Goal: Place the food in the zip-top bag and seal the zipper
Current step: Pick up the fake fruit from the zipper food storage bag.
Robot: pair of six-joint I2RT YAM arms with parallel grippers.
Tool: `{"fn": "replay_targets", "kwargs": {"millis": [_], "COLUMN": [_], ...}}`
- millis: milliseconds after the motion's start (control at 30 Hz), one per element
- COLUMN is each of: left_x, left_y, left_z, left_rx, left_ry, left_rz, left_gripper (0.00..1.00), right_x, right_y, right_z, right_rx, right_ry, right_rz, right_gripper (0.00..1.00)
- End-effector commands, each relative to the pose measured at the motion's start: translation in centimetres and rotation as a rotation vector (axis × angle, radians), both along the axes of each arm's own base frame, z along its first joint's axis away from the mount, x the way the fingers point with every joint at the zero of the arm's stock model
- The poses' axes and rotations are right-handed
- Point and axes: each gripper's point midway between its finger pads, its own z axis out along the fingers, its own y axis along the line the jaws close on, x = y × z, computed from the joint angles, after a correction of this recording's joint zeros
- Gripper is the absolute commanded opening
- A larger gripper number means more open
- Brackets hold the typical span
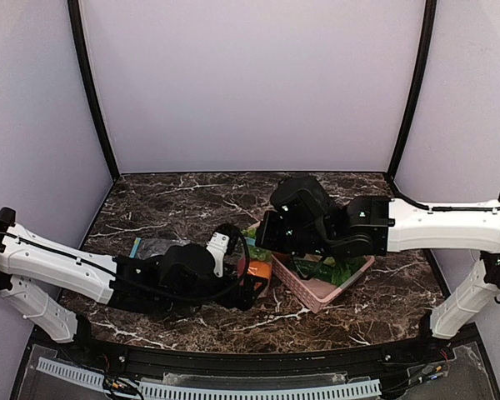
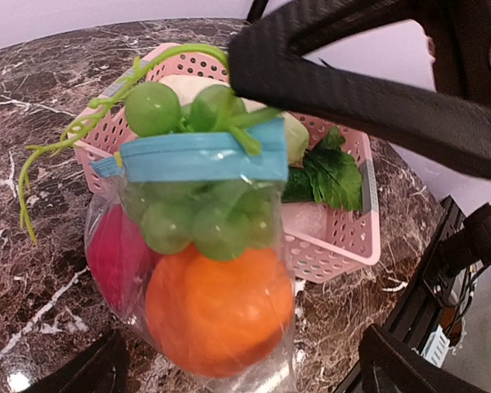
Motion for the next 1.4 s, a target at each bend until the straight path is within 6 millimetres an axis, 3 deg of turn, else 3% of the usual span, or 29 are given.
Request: {"fn": "replay_targets", "kwargs": {"millis": [0,233,633,867,1000,1167,1367], "left_x": [1.5,3.2,3.6,3.8,3.7,3.4,2.2], "left_y": [0.0,0.6,2.6,2.7,2.3,1.8,2.2], "left_z": [0.3,-1.3,-5.6,-5.4,-5.4,-5.6,-7.5], "left_rx": [-0.053,0.06,0.285,0.294,0.293,0.291,0.33], "left_ry": [0.082,0.052,0.074,0.044,0.033,0.009,-0.01], "left_rz": [0.066,0.128,0.188,0.176,0.149,0.098,-0.006], "left_gripper": [0.99,1.0,1.0,0.65,0.51,0.45,0.36], "right_x": [0.6,0.7,0.7,0.7,0.7,0.7,1.2], "right_y": [1.5,2.5,3.7,3.7,3.7,3.7,3.0], "right_z": [2.2,2.5,2.2,1.9,1.8,1.7,2.4], "right_rx": [0.074,0.089,0.089,0.083,0.083,0.079,0.069], "right_ry": [-0.021,-0.02,-0.015,-0.011,-0.009,-0.013,-0.042], "right_rz": [0.001,0.007,0.026,0.025,0.026,0.027,0.026], "right_gripper": [0.0,0.0,0.0,0.0,0.0,0.0,0.0]}}
